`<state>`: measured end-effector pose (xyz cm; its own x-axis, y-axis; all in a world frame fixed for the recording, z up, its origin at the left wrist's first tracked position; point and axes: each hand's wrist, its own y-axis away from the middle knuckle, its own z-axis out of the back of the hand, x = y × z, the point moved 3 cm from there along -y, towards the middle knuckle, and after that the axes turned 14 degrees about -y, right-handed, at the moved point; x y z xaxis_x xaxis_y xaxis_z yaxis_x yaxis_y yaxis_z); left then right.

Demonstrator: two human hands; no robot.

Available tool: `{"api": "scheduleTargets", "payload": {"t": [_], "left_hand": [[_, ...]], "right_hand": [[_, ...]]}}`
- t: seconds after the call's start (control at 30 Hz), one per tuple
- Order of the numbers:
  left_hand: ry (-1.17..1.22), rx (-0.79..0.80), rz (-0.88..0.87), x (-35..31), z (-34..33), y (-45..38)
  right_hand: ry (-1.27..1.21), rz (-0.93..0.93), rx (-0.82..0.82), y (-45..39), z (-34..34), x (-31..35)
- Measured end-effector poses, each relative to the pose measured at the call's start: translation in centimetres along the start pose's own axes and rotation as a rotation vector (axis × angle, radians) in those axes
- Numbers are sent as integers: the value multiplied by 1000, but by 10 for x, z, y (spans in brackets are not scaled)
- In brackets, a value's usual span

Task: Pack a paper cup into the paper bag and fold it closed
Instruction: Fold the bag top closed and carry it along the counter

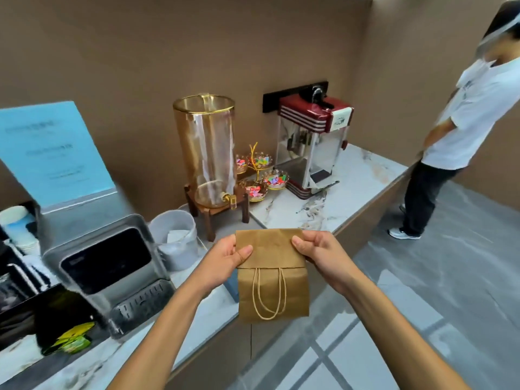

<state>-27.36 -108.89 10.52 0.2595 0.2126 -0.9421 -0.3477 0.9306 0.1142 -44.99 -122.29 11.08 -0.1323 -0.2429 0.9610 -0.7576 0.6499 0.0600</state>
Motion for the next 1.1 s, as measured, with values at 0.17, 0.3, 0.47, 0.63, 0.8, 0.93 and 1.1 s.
{"api": "scheduleTargets", "payload": {"t": [0.17, 0.3, 0.47, 0.63, 0.8, 0.93, 1.1], "left_hand": [[-20, 28, -1, -21, -36, -54], [-3, 58, -6, -32, -58, -105], [26, 82, 8, -42, -79, -178], [15, 108, 27, -38, -95, -269], [-3, 134, -2, -58, -130, -354], [21, 122, -10, -76, -166, -414], [35, 134, -13, -95, -216, -484]], "right_hand": [[-8, 27, -72, -12, 54, 17], [-4, 57, -143, -32, 92, 29], [-12, 37, -165, -79, 144, 43], [25, 20, -206, -142, 197, 50], [-1, 27, -317, -180, 260, 62], [-28, 53, -373, -207, 321, 78], [-35, -32, -309, -243, 404, 92]]}}
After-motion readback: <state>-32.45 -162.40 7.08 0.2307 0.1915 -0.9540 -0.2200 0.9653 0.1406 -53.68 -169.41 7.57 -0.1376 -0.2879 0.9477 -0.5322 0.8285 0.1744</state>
